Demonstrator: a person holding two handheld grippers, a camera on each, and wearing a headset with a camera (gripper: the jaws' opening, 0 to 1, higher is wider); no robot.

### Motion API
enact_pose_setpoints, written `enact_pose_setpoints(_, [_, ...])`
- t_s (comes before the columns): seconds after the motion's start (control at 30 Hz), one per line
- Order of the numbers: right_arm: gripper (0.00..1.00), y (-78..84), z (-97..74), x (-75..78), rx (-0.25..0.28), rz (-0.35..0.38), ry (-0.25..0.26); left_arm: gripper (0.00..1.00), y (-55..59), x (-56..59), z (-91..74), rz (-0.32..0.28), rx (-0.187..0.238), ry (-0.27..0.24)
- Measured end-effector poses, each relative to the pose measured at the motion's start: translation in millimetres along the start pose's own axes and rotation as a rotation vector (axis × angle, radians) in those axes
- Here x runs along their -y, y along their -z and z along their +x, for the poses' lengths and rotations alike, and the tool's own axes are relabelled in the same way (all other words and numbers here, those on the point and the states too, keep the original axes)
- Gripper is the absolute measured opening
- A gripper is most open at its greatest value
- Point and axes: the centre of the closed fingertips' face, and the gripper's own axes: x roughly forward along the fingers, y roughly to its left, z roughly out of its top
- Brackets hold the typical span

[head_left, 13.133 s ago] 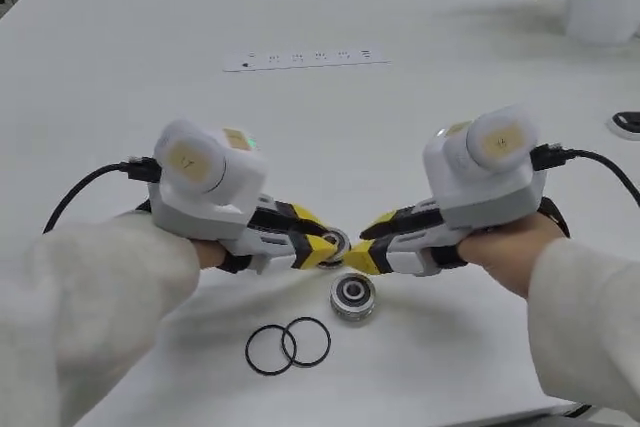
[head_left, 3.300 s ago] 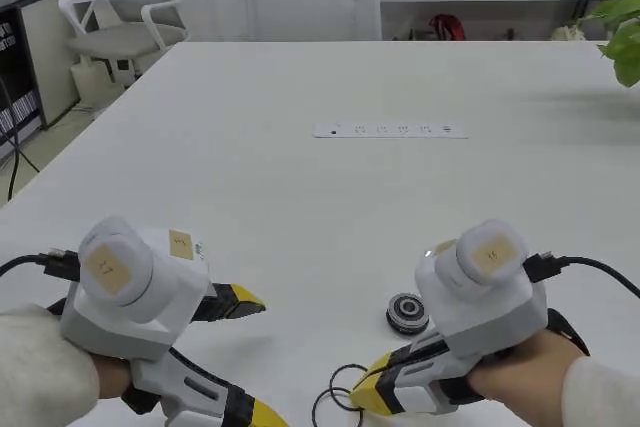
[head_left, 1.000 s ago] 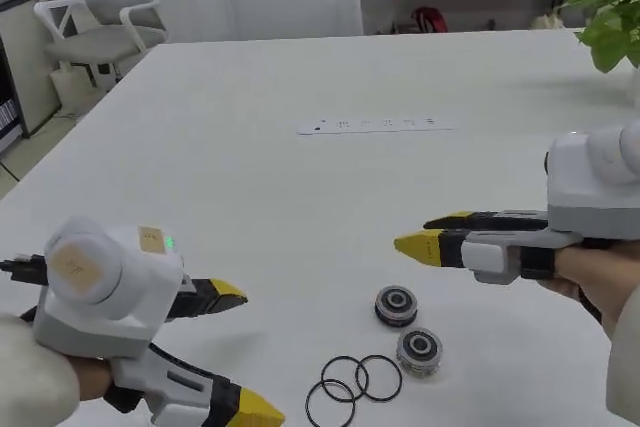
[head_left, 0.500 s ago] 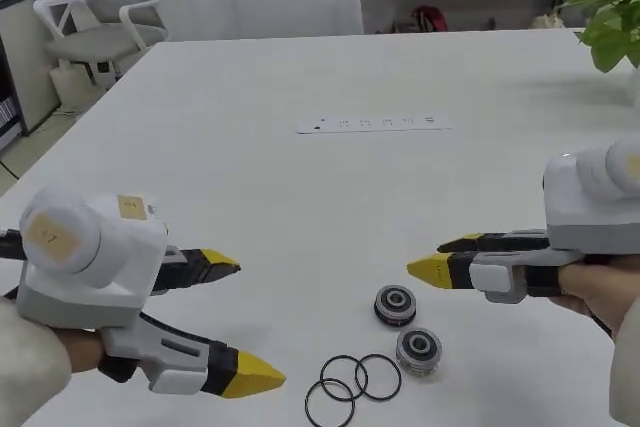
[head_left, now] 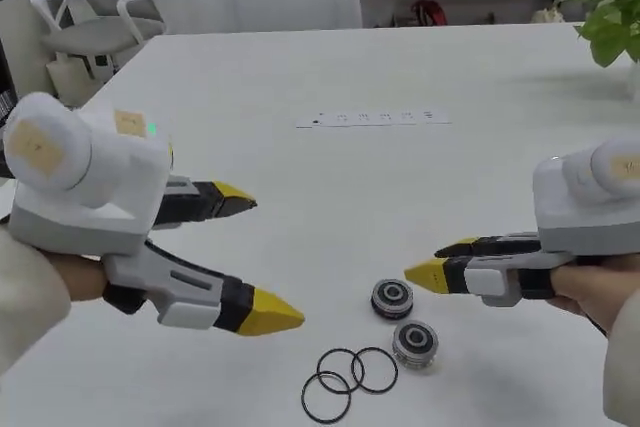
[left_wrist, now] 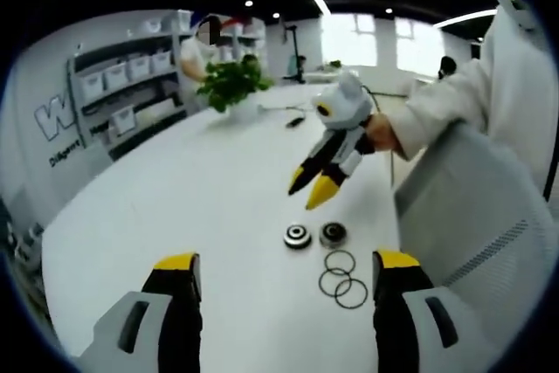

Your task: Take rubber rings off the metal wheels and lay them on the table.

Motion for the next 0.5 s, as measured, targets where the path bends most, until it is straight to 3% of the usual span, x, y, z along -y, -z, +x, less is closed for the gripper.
enact_pose_setpoints(0.23, [0.34, 1.3, 0.7, 0.4, -0.005, 0.0, -0.005, 0.8, -33.6, -2.3, 8.4, 0.087, 0.02, 0.016])
enact_pose_setpoints(0.5, [0.33, 6.6, 2.4, 0.7, -0.024, -0.003, -0.006, 0.78, -49.2, -3.1, 30.8, 0.104, 0.046, 0.046])
